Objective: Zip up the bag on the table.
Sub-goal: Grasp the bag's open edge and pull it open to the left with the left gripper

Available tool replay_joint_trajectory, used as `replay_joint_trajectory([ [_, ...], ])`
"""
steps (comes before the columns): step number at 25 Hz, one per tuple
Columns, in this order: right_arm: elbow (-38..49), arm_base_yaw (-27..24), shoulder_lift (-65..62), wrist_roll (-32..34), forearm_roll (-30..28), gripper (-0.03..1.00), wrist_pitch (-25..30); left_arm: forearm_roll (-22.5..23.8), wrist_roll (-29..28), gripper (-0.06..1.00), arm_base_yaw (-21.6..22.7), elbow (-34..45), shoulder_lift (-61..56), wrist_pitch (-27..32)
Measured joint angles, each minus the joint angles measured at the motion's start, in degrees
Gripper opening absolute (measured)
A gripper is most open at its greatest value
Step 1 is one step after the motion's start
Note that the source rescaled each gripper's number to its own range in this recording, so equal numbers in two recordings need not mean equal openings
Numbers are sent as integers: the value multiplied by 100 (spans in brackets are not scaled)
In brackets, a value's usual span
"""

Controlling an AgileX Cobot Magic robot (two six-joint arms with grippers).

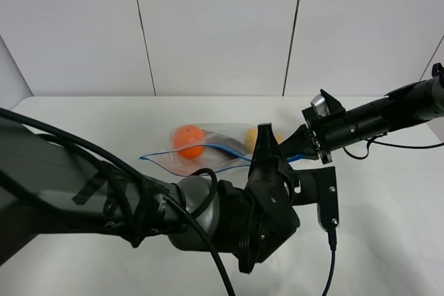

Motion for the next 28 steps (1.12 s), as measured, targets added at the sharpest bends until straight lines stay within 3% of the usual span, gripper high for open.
replay_joint_trajectory([
  [16,0,0,-17,0,1,0,28,388,-55,0,286,1003,-552,240],
  [28,0,0,-17,0,-10,0,28,402,-55,0,354,1106,-572,403],
])
